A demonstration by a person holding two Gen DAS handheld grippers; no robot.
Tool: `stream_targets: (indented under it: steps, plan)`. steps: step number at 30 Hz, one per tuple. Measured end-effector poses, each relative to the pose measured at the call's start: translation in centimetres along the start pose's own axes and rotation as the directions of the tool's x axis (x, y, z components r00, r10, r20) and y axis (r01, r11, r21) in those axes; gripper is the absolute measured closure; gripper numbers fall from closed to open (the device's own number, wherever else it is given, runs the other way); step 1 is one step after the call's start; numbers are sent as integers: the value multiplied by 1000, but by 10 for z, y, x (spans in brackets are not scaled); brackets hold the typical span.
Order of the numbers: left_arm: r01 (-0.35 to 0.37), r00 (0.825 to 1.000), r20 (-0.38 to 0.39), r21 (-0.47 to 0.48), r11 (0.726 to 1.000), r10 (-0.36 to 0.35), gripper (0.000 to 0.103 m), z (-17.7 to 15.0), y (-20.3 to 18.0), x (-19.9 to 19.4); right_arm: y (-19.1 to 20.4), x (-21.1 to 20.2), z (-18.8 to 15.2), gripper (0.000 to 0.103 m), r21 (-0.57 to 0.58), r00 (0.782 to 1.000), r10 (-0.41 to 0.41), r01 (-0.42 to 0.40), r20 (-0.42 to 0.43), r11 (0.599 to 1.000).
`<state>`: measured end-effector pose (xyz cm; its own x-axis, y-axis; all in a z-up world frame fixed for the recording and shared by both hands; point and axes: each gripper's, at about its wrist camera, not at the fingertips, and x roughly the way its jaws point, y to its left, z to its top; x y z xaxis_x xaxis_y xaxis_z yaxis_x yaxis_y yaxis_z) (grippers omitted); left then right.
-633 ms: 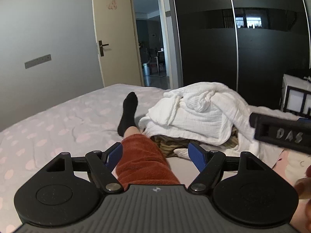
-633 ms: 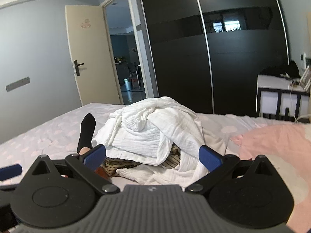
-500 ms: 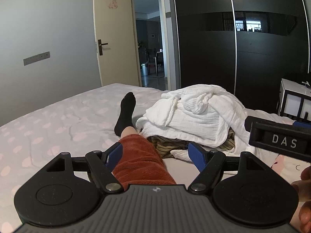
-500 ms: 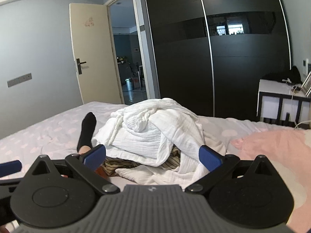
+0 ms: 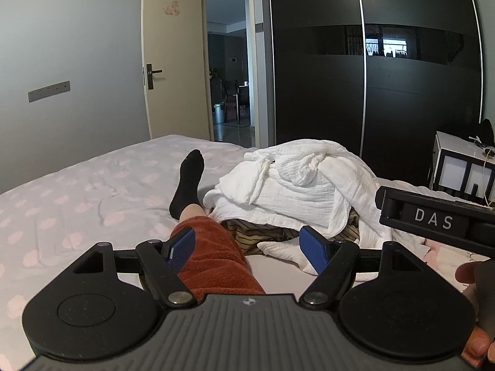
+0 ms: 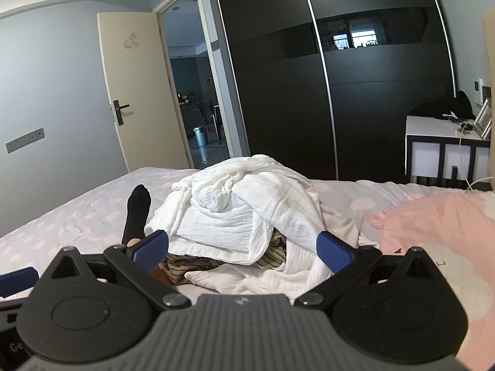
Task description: Fold clothes
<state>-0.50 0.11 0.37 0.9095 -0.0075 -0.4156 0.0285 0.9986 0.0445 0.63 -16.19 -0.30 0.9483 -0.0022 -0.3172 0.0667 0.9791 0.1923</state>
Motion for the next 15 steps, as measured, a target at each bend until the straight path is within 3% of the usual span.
stream_targets:
  steps: [7, 15]
  plan:
    - [-15, 1000, 17, 2, 1000, 15, 18, -3, 0, 0, 2, -1, 2, 0, -9, 999, 33, -33, 15, 999]
    - [-41, 999, 15, 33, 999, 40, 18, -3, -3, -1, 7, 2, 0, 0, -48, 1000, 5, -5, -10, 999]
